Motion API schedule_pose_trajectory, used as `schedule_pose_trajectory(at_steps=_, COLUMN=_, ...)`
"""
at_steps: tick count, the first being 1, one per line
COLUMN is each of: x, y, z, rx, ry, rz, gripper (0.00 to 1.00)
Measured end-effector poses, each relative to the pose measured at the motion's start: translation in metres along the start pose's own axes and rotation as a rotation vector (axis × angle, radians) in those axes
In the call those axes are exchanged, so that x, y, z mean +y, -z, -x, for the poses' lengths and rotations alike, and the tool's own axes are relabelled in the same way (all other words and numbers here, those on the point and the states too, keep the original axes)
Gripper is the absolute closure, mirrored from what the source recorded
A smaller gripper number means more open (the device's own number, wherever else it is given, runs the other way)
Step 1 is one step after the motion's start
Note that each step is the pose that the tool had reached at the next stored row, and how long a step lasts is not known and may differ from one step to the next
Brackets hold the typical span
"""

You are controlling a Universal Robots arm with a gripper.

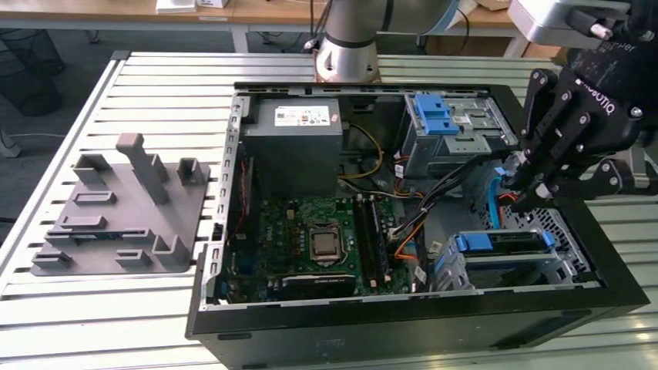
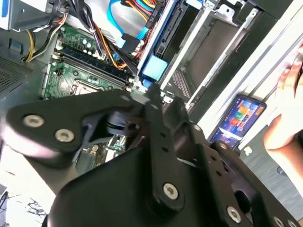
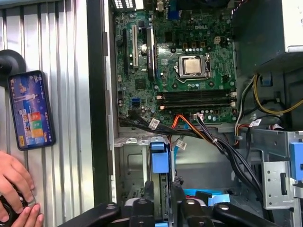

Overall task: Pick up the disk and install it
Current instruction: 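Insert the disk into the insertion slot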

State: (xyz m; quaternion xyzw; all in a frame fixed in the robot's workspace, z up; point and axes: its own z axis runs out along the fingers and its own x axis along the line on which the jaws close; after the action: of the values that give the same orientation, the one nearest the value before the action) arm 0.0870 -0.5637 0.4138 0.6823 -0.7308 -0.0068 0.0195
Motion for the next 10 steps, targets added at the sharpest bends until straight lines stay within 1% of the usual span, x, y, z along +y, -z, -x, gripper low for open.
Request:
schedule_pose_trajectory(at_steps=1, x=-0.0001, y=-0.0020, z=0.0000, rx=0.0001, ry=0.000, rz=0.0000, gripper=0.76)
schedule_pose_trajectory(at_steps=2, x=-0.0001, y=-0.0037, z=0.0001, rx=0.0003, ry=0.000, rz=0.0000, gripper=0.76)
schedule_pose_trajectory(at_steps=4, x=-0.0003, y=-0.0073, z=0.0001, rx=0.0006, ry=0.000, rz=-0.0001, gripper=0.87)
schedule_pose_trajectory(at_steps=10, x=-0.0007, y=-0.0182, z=-0.0001, rx=0.0010, ry=0.000, rz=-0.0001, gripper=0.89)
